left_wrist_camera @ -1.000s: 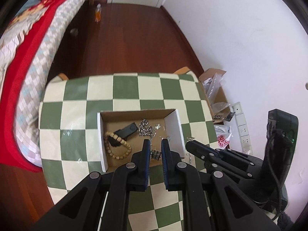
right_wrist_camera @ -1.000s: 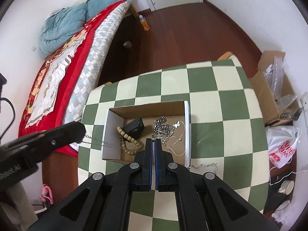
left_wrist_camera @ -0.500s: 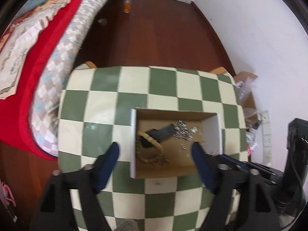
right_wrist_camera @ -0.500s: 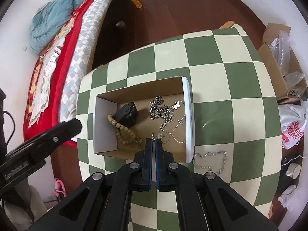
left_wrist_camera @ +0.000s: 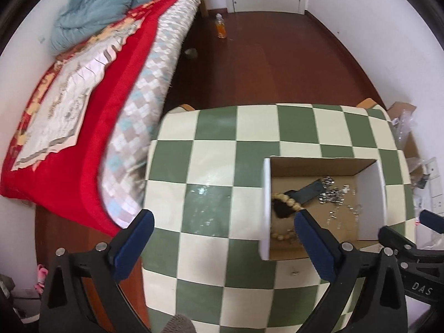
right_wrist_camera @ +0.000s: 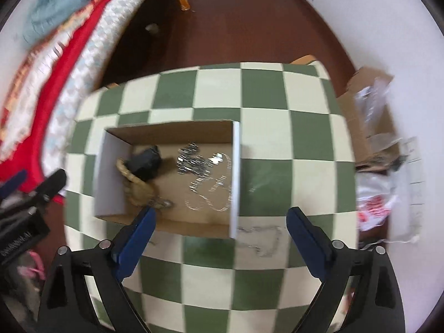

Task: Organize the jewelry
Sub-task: 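Move both tools back over the remaining jewelry on the table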

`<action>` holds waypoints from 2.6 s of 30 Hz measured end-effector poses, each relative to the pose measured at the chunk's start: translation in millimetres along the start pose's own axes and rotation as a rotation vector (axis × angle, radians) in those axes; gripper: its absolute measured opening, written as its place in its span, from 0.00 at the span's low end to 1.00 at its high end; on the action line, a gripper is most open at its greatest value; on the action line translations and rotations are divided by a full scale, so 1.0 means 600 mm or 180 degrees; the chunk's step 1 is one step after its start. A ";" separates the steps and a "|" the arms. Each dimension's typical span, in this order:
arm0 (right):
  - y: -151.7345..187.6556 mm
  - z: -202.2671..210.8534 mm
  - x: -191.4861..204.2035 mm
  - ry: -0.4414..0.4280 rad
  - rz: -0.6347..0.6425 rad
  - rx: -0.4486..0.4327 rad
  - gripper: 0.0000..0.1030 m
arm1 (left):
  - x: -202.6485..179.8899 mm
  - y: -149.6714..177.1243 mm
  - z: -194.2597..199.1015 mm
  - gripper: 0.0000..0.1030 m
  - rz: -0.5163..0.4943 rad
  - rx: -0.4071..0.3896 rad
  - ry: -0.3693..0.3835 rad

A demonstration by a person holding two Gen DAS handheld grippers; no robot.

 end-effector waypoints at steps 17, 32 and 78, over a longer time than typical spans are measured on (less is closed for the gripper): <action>0.057 0.021 0.014 0.0204 -0.0028 -0.0129 0.98 | 0.018 0.038 0.060 1.00 0.0066 -0.0318 -0.0095; 0.087 0.155 0.041 0.0223 0.0022 -0.0743 0.98 | 0.052 0.062 0.186 1.00 0.0242 -0.0738 -0.0019; 0.136 -0.133 -0.146 0.0279 -0.0357 -0.0383 0.06 | -0.113 0.200 -0.062 0.92 0.0082 0.0262 0.0264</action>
Point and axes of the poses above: each gripper's, at about its wrist camera, not at the fingertips, and z roughly against the way its jaws point, x to its left, y to its underside, the point moved 8 cm from there along -z, roughly the way its jaws point, and after that the axes turned 8 degrees about -y, right-handed, at the moved point
